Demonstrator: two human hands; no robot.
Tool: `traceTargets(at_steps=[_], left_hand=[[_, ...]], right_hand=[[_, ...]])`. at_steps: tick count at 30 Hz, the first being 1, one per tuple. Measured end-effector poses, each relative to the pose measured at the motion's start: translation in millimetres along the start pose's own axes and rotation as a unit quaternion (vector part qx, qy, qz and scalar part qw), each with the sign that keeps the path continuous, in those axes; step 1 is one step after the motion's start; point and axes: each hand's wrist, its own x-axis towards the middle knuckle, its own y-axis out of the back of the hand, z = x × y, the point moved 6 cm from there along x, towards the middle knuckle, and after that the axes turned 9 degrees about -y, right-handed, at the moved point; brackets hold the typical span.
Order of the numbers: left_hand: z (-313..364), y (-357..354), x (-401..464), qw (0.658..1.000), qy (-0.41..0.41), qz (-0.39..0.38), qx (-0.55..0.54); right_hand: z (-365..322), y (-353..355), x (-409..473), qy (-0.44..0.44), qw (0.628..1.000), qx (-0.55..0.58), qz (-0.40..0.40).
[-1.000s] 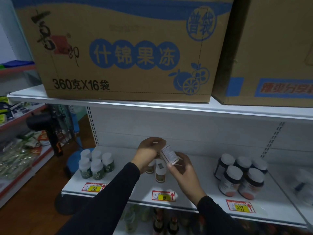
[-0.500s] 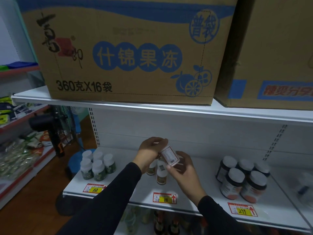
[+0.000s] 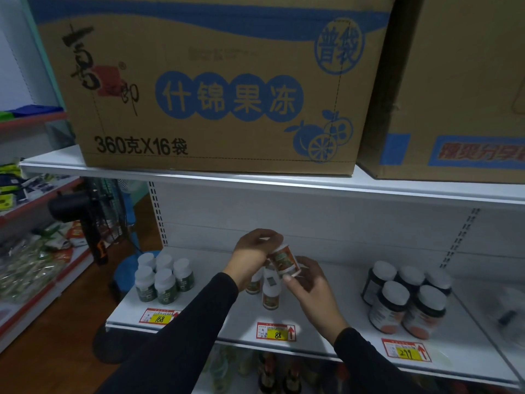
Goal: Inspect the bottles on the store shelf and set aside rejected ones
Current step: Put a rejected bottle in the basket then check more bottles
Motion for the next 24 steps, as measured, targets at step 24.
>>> traceTargets(at_steps=[24], left_hand=[[-40.1, -8.3, -3.5, 0.963, 0.242, 0.011, -0.12]], right_hand=[[5.5, 14.4, -1.2, 0.012, 0.999, 0.014, 0.033]])
